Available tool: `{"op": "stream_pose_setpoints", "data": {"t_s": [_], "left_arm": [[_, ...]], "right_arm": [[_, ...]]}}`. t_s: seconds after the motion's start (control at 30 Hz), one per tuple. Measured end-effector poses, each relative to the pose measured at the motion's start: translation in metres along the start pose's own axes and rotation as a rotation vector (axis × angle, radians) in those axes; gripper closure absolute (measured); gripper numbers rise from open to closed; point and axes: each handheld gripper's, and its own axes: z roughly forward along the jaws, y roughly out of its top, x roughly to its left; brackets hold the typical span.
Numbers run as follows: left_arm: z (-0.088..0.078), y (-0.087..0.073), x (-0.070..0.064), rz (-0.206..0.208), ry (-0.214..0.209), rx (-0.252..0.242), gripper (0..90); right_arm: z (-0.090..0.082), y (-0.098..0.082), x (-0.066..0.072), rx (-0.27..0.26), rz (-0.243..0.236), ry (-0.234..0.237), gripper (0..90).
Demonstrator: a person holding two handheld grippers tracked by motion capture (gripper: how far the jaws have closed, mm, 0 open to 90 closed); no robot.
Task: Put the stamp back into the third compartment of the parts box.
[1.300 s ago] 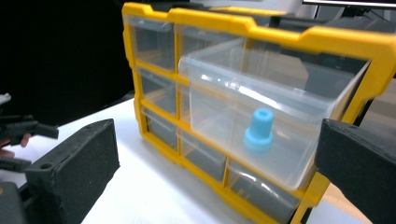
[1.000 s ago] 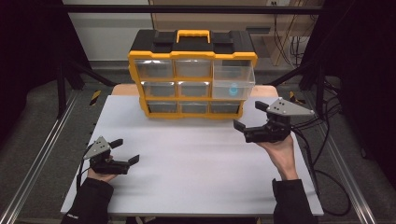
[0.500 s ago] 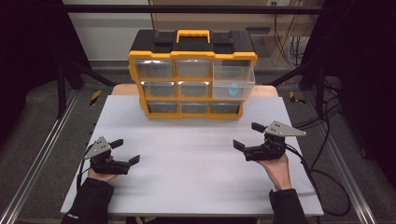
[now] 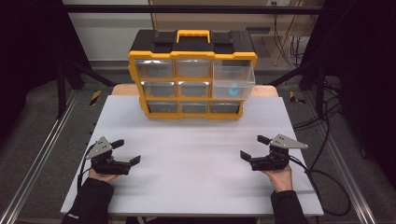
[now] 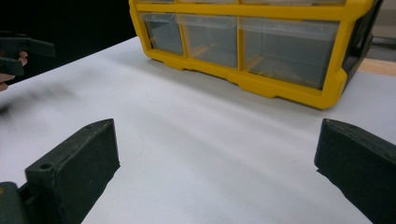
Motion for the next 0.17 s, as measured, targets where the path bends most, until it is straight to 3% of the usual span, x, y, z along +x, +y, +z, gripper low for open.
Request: {"op": "stream_pose_setpoints", "data": {"t_s": [0.17], "left_arm": [[0.0001,0.0002,0.0004,-0.002,0.004,0.0,0.0]], "right_arm": [[-0.0003,-0.0067,-0.0035,0.007,0.006,-0.001,0.0]]}}
